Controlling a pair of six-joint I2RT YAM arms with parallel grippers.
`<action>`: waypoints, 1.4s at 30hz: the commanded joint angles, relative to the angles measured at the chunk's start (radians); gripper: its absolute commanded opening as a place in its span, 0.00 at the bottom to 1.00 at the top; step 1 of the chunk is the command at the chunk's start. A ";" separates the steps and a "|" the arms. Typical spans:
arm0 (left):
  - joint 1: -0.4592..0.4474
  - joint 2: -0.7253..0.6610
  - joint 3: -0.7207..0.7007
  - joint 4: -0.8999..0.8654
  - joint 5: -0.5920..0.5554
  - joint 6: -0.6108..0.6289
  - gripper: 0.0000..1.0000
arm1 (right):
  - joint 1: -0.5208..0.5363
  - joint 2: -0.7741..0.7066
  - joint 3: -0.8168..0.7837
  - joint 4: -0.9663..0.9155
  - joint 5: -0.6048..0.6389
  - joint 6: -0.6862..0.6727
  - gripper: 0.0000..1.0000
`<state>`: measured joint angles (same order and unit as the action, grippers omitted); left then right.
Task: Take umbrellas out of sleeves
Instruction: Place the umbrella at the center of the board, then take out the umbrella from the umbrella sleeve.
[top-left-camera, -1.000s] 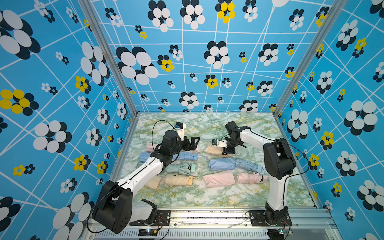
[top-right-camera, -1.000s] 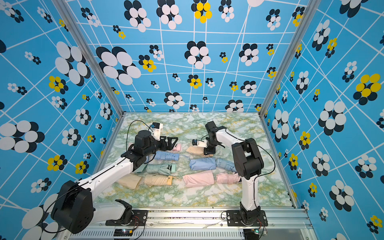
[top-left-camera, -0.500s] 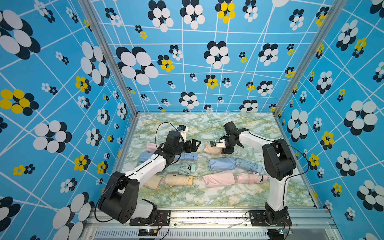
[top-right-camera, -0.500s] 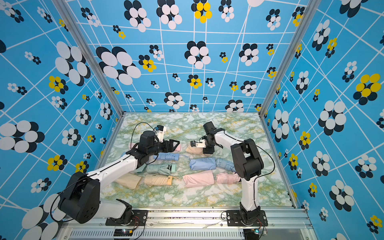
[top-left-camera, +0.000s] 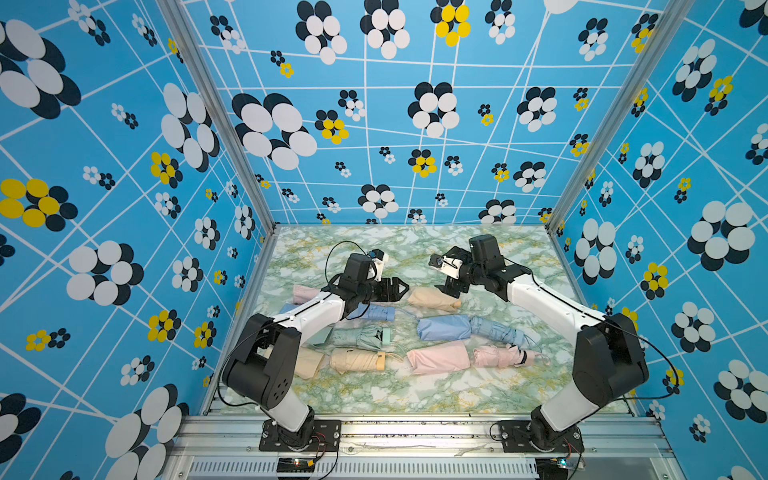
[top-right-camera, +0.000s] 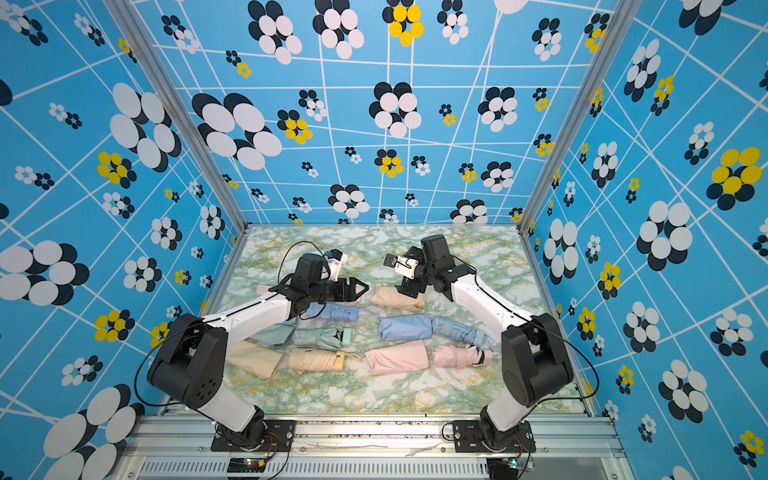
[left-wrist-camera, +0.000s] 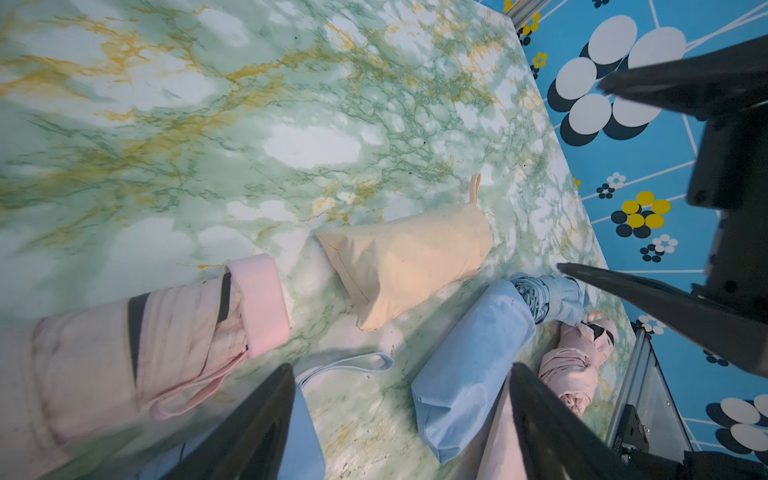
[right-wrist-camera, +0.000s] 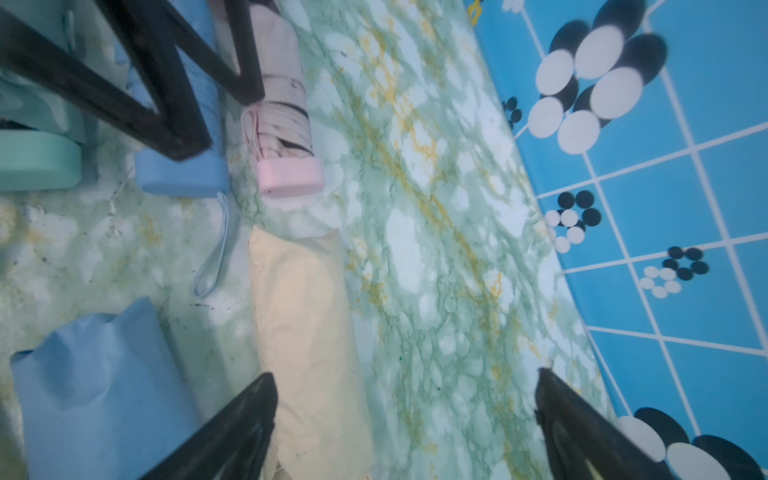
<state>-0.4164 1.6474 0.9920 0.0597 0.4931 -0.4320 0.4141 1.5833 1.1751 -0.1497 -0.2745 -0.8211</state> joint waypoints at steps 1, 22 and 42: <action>0.008 0.066 0.080 -0.096 0.079 0.074 0.82 | 0.000 -0.076 -0.034 0.095 0.026 0.287 0.99; 0.007 0.300 0.199 -0.085 0.176 0.142 0.57 | -0.028 -0.214 -0.100 -0.175 0.355 0.969 0.99; -0.013 0.367 0.234 -0.068 0.200 0.118 0.38 | -0.149 -0.151 -0.104 -0.137 0.170 1.387 0.98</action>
<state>-0.4240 1.9896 1.2018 -0.0158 0.6727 -0.3130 0.2764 1.4117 1.0775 -0.3023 -0.0490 0.4679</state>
